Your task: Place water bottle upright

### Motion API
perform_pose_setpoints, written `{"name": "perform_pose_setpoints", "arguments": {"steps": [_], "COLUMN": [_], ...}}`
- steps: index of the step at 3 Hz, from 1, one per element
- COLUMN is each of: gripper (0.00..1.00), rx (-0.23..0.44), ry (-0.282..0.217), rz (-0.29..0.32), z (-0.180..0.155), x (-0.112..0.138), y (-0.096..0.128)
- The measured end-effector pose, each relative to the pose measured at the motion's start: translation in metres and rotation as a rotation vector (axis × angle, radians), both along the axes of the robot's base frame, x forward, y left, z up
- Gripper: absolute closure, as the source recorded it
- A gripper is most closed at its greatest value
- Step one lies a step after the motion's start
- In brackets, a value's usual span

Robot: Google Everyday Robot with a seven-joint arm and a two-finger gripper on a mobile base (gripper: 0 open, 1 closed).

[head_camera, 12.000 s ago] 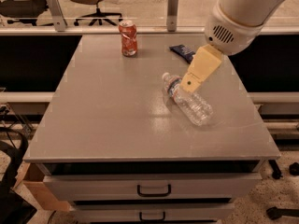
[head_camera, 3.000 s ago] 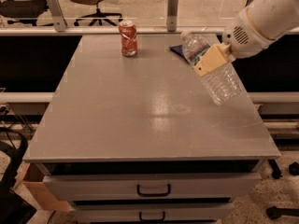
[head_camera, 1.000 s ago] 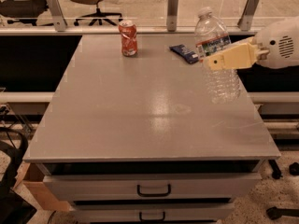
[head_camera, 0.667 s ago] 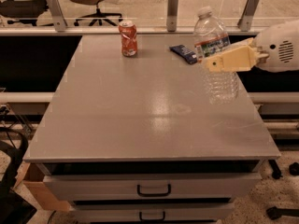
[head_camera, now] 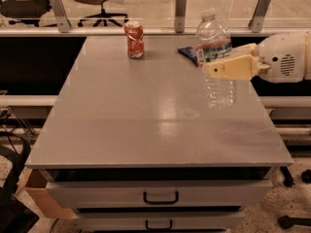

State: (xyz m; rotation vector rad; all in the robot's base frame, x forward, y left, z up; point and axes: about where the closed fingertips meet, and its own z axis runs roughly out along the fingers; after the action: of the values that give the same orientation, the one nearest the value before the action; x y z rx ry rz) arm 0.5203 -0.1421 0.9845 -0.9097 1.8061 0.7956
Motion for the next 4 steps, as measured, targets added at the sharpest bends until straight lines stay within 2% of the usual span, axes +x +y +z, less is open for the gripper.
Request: {"name": "perform_pose_setpoints", "arguments": {"steps": [2, 4], "gripper": [1.0, 1.0], "rx": [0.064, 0.13], "ry": [-0.146, -0.209], "rz": [0.023, 0.042], "z": [-0.025, -0.051], "x": [0.01, 0.022], "y": [0.012, 0.014]}}
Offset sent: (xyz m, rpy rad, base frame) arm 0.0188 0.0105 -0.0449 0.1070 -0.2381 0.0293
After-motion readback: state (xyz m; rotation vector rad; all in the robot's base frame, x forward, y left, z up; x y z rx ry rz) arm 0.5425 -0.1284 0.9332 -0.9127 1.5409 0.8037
